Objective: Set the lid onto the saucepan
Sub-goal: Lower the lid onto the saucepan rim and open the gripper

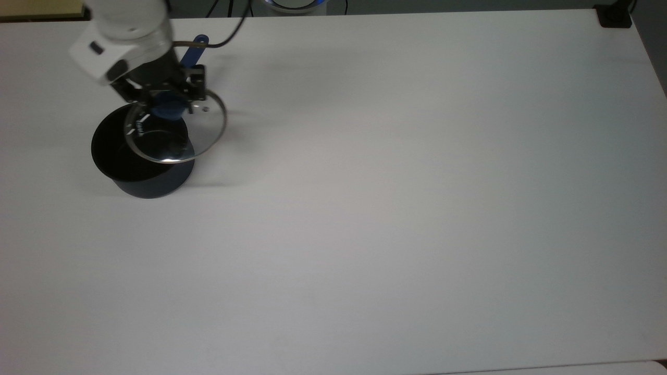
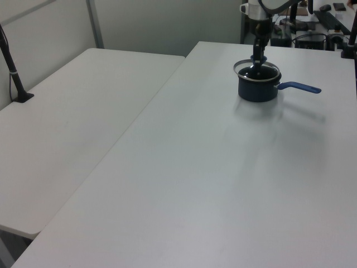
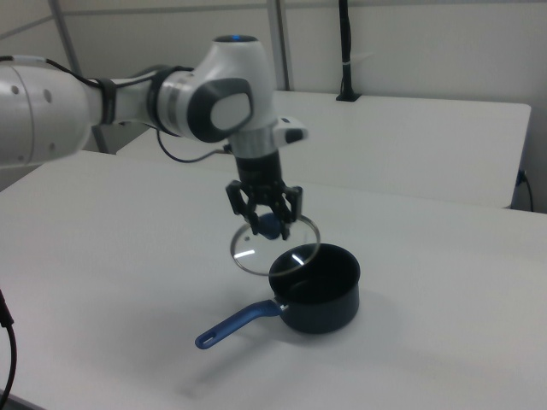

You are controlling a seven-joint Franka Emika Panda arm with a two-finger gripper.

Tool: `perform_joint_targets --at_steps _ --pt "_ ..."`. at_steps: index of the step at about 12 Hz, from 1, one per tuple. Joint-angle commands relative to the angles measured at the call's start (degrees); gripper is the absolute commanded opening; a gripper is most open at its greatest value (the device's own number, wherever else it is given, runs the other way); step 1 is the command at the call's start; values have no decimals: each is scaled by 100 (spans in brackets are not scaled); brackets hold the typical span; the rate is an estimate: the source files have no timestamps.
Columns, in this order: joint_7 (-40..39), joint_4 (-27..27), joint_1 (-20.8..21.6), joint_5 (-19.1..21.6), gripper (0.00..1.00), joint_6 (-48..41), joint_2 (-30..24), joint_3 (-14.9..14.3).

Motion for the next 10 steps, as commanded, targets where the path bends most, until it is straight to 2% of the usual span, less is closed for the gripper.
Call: perform_joint_targets --at_steps 1,4,10 --pt "-359 560 -131 31 39 -34 513 -182" --pt "-429 579 -237 40 39 420 628 -183" --pt "-552 544 -316 -12 40 397 699 -261"
